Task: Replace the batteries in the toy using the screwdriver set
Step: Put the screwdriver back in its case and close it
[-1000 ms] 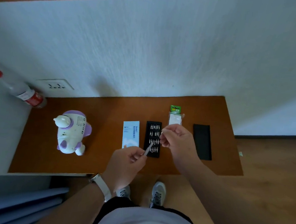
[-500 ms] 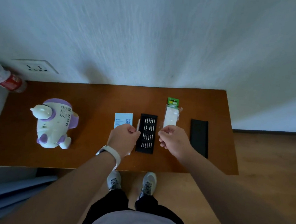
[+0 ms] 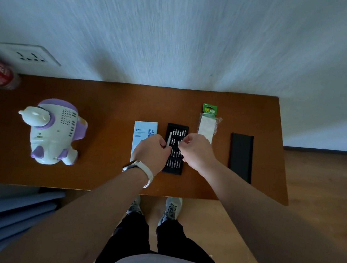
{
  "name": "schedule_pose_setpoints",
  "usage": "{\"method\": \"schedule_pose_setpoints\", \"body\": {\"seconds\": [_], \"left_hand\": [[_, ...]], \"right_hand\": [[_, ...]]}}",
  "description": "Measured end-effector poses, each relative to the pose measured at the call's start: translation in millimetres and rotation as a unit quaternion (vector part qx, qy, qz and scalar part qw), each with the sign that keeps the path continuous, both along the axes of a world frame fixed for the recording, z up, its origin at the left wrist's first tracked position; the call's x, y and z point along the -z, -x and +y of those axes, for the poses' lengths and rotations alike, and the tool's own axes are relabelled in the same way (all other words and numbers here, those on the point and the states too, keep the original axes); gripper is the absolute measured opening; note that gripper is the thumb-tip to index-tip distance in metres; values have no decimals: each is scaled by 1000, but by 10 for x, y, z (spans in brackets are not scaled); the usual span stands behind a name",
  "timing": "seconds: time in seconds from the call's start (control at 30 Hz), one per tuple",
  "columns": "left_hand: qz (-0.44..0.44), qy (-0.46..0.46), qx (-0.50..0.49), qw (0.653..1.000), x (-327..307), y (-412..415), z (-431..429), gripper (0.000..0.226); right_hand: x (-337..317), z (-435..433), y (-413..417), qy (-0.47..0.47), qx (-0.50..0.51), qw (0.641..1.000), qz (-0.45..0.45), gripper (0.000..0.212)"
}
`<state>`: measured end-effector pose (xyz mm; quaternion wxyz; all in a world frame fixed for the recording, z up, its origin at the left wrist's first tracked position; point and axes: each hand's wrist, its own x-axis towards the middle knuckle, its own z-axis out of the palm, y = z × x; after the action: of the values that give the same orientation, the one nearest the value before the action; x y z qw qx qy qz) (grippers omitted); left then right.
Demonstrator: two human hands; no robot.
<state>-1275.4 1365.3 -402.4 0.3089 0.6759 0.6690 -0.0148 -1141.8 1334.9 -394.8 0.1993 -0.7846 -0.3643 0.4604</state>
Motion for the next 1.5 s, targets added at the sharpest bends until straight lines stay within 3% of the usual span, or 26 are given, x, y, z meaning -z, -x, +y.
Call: {"method": "schedule_pose_setpoints", "body": {"seconds": [0.17, 0.57, 1.5], "left_hand": [[-7, -5, 4, 1000, 45, 14, -15, 18], [-70, -9, 16, 997, 120, 122, -44, 14], [-74, -6, 41, 996, 145, 158, -4, 12]], "right_hand": [[89, 61, 57, -1, -57, 995, -86, 14], [202, 25, 233, -31, -77, 977, -198, 14], [197, 28, 240, -8, -35, 985, -167, 17]]}}
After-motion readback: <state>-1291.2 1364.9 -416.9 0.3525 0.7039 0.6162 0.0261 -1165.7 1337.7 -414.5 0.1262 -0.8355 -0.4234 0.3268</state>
